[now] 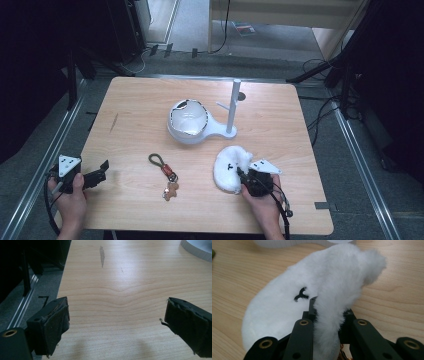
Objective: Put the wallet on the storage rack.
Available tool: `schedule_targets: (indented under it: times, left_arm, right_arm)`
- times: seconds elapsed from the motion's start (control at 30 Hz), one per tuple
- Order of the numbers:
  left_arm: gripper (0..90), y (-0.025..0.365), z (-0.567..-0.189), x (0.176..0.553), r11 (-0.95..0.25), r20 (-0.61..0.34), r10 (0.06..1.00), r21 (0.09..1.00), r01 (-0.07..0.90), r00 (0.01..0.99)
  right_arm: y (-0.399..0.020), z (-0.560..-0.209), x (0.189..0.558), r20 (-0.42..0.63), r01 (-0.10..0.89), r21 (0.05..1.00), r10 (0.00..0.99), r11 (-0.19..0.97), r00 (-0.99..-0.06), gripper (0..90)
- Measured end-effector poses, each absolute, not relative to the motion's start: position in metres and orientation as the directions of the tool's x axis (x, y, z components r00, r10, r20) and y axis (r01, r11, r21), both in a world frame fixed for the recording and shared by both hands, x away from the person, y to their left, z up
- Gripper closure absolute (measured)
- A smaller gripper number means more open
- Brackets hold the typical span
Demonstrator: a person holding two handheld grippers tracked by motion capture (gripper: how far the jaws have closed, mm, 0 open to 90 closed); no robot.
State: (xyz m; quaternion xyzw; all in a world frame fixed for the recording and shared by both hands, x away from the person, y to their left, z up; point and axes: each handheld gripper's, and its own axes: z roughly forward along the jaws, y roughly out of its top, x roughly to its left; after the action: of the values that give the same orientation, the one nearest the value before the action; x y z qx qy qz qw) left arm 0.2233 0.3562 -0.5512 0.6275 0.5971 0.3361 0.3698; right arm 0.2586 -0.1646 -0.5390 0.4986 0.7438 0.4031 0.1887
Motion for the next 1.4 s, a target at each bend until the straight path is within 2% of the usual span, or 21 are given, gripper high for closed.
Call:
schedule_targets:
  times: [0.27, 0.5, 0.73, 1.4]
  left_arm:
    - [6.4, 0.356, -0.551, 0.223, -0.012, -0.021, 0.998, 0.866, 0.5, 0.06]
    - [6.4, 0.357, -0.551, 0.223, -0.005, -0.028, 0.998, 0.864, 0.504, 0.059]
    - [6.4, 0.358, -0.551, 0.223, 0.002, -0.038, 0.997, 0.865, 0.502, 0.062]
    - [6.4, 0.359, -0.551, 0.223, 0.014, -0.051, 0.997, 0.865, 0.502, 0.062]
  right_arm:
    - [-0.166, -0.526, 0.254, 0.177, 0.564, 0.817, 0.878, 0.121, -0.444, 79.4]
    - [-0.151, -0.504, 0.247, 0.178, 0.487, 0.87, 0.873, 0.076, -0.455, 78.7]
    - [-0.133, -0.488, 0.247, 0.089, 0.415, 0.902, 0.889, 0.119, -0.449, 78.8]
    - [-0.082, -0.459, 0.28, 0.034, 0.336, 0.934, 0.903, 0.124, -0.429, 78.4]
